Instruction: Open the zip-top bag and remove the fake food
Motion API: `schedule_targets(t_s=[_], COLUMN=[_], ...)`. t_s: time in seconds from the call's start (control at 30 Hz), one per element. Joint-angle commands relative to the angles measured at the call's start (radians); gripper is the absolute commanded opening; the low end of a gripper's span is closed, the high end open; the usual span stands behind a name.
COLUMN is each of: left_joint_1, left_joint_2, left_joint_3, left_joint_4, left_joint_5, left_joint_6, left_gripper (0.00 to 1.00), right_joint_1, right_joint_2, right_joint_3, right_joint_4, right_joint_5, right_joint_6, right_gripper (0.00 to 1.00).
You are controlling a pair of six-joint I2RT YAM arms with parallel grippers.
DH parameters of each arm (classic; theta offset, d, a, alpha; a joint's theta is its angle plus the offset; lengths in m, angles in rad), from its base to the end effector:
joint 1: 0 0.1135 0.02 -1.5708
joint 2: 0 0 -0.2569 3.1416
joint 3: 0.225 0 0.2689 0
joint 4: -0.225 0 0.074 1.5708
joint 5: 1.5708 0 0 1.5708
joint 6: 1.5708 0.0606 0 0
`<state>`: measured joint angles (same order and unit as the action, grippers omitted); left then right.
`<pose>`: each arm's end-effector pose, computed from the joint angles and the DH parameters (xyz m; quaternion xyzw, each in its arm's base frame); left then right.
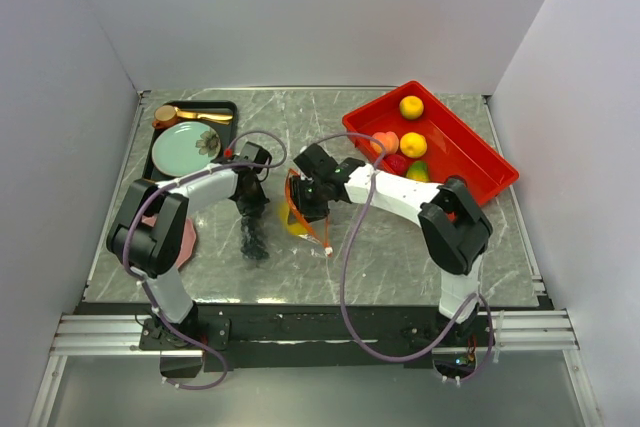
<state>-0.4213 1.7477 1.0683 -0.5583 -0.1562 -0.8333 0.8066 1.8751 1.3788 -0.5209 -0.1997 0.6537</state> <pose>0.3238 -0.1348 0.1219 -0.2138 0.9597 -0.0347 0.1790 0.2862 0.3160 0.1731 -0.1003 0.9523 0.2528 0.1386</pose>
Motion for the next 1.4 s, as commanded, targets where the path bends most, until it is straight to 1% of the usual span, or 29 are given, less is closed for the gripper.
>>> schedule_targets(t_s=[0.0,0.17,0.53,0.83,0.97,1.1,1.2,1.23,1.27,1.3,1.33,1.37], left_joint_1=[0.018,0.018,0.018,0.019,0.019,0.021,0.021,0.019,0.019,0.021,0.021,0.021], left_joint_2=[0.035,0.035,0.047,0.052,0.044,0.038,0.032,0.027,0.023,0.019,0.007,0.003], left_joint_3=[0.024,0.019,0.021,0.018,0.028,0.041,0.048,0.05,0.053,0.055,0.055,0.058], left_joint_4=[-0.012,0.008,0.006,0.011,0.008,0.006,0.005,0.006,0.003,0.001,0.003,0.003], left_joint_5=[-0.06,-0.057,-0.112,-0.111,-0.094,-0.074,-0.059,-0.057,-0.052,-0.049,-0.04,-0.034], left_joint_6=[-0.004,0.002,0.029,0.025,0.023,0.022,0.022,0.023,0.025,0.025,0.028,0.031], left_gripper=[0.01,0.01,0.01,0.01,0.01,0.01,0.01,0.01,0.01,0.01,0.01,0.01], right_joint_1=[-0.007,-0.015,-0.049,-0.093,-0.116,-0.187,-0.279,-0.341,-0.374,-0.404,-0.478,-0.512], right_joint_2=[-0.08,-0.117,-0.218,-0.34,-0.407,-0.459,-0.494,-0.502,-0.508,-0.51,-0.51,-0.505], right_joint_3=[-0.047,-0.061,-0.064,-0.106,-0.116,-0.153,-0.175,-0.176,-0.176,-0.173,-0.17,-0.166], right_joint_4=[-0.028,-0.048,-0.103,-0.119,-0.16,-0.176,-0.177,-0.179,-0.18,-0.183,-0.191,-0.189], right_joint_5=[-0.043,-0.024,-0.014,-0.009,0.04,0.066,0.08,0.086,0.097,0.142,0.161,0.174], right_joint_6=[-0.045,-0.042,-0.052,-0.039,-0.039,-0.034,-0.035,-0.037,-0.037,-0.04,-0.043,-0.045], right_gripper=[0.25,0.25,0.25,0.24,0.24,0.24,0.24,0.24,0.24,0.24,0.24,0.24])
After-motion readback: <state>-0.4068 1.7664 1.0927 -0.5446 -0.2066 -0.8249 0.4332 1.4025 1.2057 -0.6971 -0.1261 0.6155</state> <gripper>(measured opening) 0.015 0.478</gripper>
